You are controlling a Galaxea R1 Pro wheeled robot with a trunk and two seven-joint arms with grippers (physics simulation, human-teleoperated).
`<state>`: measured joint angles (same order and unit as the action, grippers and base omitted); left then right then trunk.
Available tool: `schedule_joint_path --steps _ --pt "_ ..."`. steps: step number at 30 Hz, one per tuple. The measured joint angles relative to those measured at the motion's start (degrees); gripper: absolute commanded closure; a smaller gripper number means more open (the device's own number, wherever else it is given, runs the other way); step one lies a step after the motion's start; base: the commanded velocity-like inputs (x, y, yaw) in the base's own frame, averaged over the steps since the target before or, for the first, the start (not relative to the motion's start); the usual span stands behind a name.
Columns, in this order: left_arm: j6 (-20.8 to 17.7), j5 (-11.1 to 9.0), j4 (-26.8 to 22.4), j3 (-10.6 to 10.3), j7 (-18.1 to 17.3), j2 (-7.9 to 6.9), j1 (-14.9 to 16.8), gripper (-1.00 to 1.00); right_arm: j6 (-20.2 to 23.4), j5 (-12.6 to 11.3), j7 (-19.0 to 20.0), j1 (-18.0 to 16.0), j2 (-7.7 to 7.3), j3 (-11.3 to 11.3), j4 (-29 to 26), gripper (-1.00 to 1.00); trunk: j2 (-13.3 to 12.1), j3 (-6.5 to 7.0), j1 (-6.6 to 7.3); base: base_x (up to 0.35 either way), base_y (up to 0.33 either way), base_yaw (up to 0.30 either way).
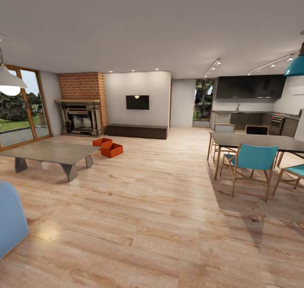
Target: Move the two storage containers from the living room to the garage. In the garage, place one container on the floor and stack the other container on top of it (either order is fine).
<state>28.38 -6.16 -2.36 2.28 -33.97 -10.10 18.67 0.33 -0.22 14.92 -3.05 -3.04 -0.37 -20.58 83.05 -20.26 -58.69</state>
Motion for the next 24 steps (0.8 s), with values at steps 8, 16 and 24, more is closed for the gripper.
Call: schedule_joint_path --steps 8,16,24 --pt "0.00 0.00 0.00 0.00 0.00 0.00 -0.02 -1.00 0.24 -0.09 1.12 -0.01 0.04 0.04 -11.74 -1.00 0.00 0.00 0.00 0.347 -0.076 0.000" --pt "0.00 0.00 -0.01 0.00 0.00 0.00 0.00 -1.00 0.02 -0.10 1.05 0.00 0.13 0.06 -16.00 -1.00 0.00 0.00 0.00 0.347 -0.076 0.000" --pt "0.00 0.00 -0.08 0.00 0.00 0.00 0.00 -1.00 -0.18 -0.10 1.02 0.00 0.14 -0.01 -16.30 -1.00 0.00 0.00 0.00 0.347 -0.076 0.000"
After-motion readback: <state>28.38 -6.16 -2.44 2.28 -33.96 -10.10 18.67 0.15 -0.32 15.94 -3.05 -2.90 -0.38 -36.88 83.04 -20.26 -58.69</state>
